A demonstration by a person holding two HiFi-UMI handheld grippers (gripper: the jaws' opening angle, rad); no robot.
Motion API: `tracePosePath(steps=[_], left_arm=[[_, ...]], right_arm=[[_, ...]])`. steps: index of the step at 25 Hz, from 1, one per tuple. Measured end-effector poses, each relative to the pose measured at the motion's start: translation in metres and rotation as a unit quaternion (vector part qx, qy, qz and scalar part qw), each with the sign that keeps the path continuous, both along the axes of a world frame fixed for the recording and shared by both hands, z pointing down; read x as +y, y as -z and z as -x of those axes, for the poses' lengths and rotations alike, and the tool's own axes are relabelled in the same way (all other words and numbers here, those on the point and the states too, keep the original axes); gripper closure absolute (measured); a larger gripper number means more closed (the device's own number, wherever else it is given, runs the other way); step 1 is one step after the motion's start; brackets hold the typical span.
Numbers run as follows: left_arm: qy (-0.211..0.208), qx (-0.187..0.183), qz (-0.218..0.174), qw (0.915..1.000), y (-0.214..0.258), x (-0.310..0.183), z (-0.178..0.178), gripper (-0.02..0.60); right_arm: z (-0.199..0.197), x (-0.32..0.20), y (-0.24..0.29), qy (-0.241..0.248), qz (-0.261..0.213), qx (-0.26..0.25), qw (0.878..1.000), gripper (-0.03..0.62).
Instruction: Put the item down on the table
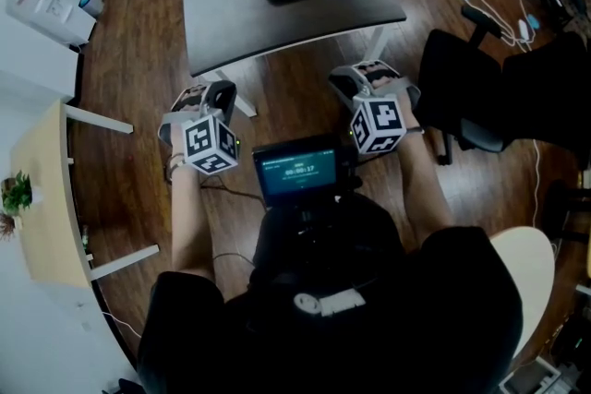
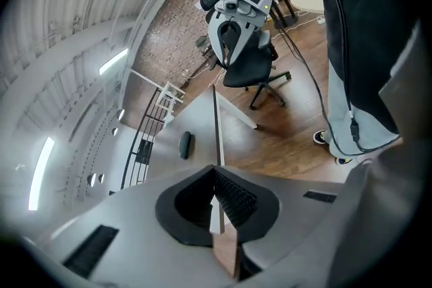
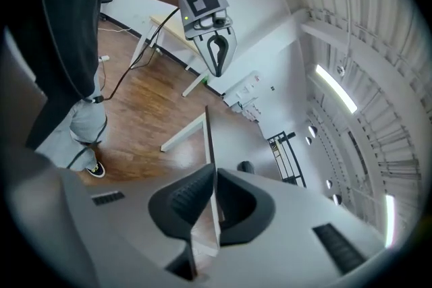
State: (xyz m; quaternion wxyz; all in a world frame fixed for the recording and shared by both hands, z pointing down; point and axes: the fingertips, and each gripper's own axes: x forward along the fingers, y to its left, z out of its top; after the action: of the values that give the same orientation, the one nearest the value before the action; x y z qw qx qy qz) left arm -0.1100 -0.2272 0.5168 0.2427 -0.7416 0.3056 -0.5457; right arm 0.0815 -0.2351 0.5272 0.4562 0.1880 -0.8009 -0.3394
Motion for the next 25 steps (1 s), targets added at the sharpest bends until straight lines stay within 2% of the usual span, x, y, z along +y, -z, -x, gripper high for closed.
tracePosePath(steps=[5, 11, 17, 25], left_arm=[[-0.015, 0.007, -0.009, 0.9998, 0.007, 0.014, -0.005, 0.581], [-0.019, 0.015, 0.005, 0.9997, 0.002, 0.061, 0.009, 0.581], [-0.015, 0.027, -0.003, 0.9995, 0.007, 0.126, 0.029, 0.581], [-0.020, 0.042, -0.025, 0.9986, 0.016, 0.236, 0.050, 0.577]], right_arm=[[0.009, 0.015, 0.006, 0.003, -0.003, -0.005, 1.000, 0.562], [0.035, 0.053, 0.011, 0.011, -0.002, -0.010, 1.000, 0.562], [0.069, 0.114, 0.020, 0.026, -0.008, -0.025, 0.999, 0.560], [0.105, 0.227, 0.041, 0.033, -0.011, -0.058, 0.998, 0.560]])
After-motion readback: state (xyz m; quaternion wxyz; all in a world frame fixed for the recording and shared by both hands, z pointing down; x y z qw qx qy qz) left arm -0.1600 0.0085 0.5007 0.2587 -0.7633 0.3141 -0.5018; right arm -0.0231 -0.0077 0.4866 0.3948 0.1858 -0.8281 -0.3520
